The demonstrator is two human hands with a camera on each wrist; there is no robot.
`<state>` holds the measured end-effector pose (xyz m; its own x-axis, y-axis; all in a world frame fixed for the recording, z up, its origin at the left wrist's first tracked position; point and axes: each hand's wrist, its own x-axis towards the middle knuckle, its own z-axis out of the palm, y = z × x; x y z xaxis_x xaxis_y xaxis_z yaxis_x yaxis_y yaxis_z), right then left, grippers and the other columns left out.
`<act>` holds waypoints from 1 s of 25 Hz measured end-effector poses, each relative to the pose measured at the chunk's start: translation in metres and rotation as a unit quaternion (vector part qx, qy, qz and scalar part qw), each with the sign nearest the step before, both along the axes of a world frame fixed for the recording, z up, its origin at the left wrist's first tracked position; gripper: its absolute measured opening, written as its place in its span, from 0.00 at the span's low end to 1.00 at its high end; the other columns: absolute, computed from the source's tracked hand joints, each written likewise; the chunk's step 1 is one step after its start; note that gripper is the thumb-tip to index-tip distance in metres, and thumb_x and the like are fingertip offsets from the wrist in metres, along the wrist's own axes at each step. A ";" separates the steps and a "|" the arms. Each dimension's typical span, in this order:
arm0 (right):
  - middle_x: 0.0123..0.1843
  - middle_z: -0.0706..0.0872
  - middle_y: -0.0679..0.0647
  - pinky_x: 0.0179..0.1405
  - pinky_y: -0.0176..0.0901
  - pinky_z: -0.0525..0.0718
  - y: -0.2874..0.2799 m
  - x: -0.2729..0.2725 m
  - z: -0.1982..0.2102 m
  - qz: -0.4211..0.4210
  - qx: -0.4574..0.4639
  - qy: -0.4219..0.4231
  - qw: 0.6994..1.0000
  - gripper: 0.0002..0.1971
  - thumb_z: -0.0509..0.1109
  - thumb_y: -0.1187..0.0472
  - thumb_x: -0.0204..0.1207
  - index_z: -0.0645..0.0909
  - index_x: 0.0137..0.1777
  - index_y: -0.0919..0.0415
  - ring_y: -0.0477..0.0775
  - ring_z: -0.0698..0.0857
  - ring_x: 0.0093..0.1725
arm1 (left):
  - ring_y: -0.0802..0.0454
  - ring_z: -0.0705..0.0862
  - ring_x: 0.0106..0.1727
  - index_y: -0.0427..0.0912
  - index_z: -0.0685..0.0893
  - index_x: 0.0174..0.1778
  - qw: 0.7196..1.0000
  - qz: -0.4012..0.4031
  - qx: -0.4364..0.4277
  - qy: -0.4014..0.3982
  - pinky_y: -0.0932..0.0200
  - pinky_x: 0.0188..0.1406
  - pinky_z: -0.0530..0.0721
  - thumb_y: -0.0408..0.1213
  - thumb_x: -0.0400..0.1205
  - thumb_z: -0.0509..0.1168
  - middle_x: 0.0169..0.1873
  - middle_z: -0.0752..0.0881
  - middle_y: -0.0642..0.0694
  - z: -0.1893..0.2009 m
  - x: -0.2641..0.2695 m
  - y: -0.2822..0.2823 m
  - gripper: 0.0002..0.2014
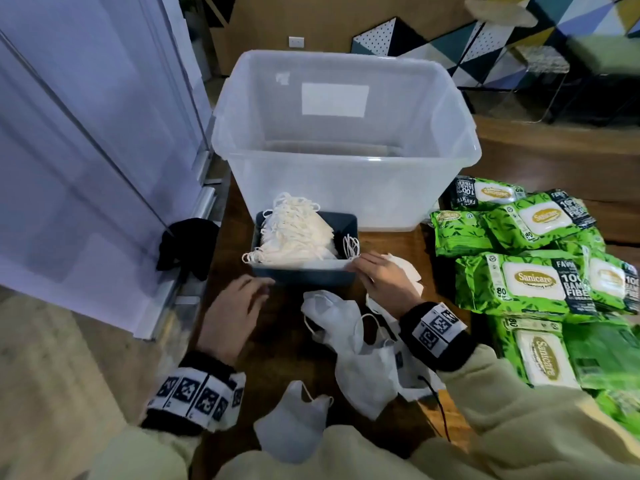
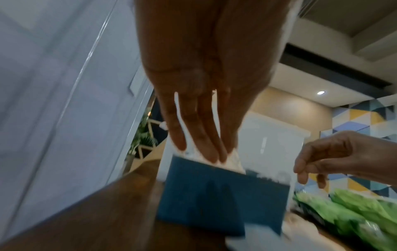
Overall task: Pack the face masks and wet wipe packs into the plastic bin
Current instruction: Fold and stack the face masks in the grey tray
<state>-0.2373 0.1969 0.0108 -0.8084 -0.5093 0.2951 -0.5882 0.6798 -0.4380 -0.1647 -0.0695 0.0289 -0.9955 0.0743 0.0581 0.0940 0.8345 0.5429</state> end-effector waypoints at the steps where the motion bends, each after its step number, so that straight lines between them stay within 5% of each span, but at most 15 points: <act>1: 0.48 0.89 0.56 0.46 0.40 0.81 0.006 0.012 -0.007 -0.026 0.001 -0.043 0.999 0.09 0.64 0.71 0.75 0.85 0.49 0.63 0.53 0.83 0.51 | 0.55 0.81 0.56 0.48 0.82 0.62 0.996 -0.016 -0.008 -0.092 0.57 0.58 0.80 0.35 0.83 0.62 0.56 0.83 0.51 -0.009 0.017 0.002 0.13; 4: 0.55 0.87 0.54 0.49 0.36 0.77 0.016 0.036 -0.025 -0.072 0.095 -0.223 0.967 0.10 0.60 0.64 0.82 0.83 0.55 0.59 0.54 0.83 0.55 | 0.57 0.81 0.58 0.49 0.78 0.62 0.945 -0.065 -0.061 -0.313 0.56 0.61 0.81 0.41 0.83 0.62 0.59 0.83 0.50 -0.036 0.053 -0.001 0.12; 8: 0.58 0.85 0.53 0.54 0.41 0.80 0.012 0.054 -0.033 -0.043 0.144 -0.253 0.956 0.12 0.57 0.63 0.83 0.81 0.58 0.57 0.52 0.82 0.57 | 0.51 0.78 0.60 0.47 0.74 0.61 0.908 -0.086 -0.159 -0.378 0.55 0.58 0.80 0.53 0.73 0.72 0.60 0.76 0.49 -0.059 0.087 0.006 0.25; 13: 0.59 0.84 0.50 0.51 0.35 0.75 0.021 0.060 -0.018 -0.044 0.147 -0.251 0.956 0.12 0.58 0.63 0.83 0.81 0.58 0.56 0.51 0.81 0.58 | 0.48 0.70 0.67 0.45 0.79 0.57 0.905 -0.100 -0.241 -0.337 0.56 0.65 0.71 0.46 0.76 0.68 0.63 0.71 0.46 -0.066 0.108 0.019 0.16; 17: 0.63 0.81 0.50 0.52 0.33 0.73 0.030 0.071 0.005 -0.031 0.134 -0.252 0.958 0.13 0.62 0.61 0.81 0.77 0.65 0.54 0.51 0.79 0.63 | 0.50 0.79 0.58 0.47 0.79 0.54 0.940 -0.102 -0.101 -0.311 0.64 0.51 0.73 0.41 0.80 0.66 0.53 0.80 0.48 -0.048 0.099 0.018 0.08; 20: 0.77 0.66 0.46 0.70 0.33 0.62 0.011 0.086 0.022 0.100 0.094 -0.290 0.947 0.34 0.71 0.52 0.74 0.61 0.78 0.48 0.44 0.61 0.76 | 0.54 0.83 0.53 0.42 0.82 0.62 0.964 -0.137 -0.011 -0.227 0.73 0.49 0.70 0.33 0.81 0.63 0.53 0.86 0.46 -0.017 0.079 0.040 0.13; 22: 0.79 0.63 0.45 0.72 0.27 0.54 -0.005 0.091 0.027 0.169 0.072 -0.302 0.935 0.42 0.75 0.47 0.70 0.57 0.80 0.50 0.40 0.55 0.76 | 0.51 0.84 0.53 0.39 0.84 0.62 0.968 -0.178 -0.013 -0.177 0.74 0.47 0.69 0.30 0.81 0.62 0.52 0.86 0.45 0.006 0.062 0.058 0.14; 25: 0.64 0.80 0.55 0.57 0.36 0.71 -0.014 0.086 0.028 0.116 0.011 -0.379 0.918 0.29 0.75 0.54 0.71 0.72 0.71 0.57 0.48 0.74 0.61 | 0.57 0.83 0.45 0.42 0.85 0.57 0.973 -0.191 0.060 -0.118 0.76 0.42 0.71 0.29 0.79 0.66 0.43 0.85 0.50 0.036 0.039 0.065 0.12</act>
<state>-0.1515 0.1826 0.0388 -0.6461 -0.6928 -0.3203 -0.2499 0.5885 -0.7689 -0.1255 -0.0048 0.0650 -0.8828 0.4489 -0.1383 0.2456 0.6923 0.6786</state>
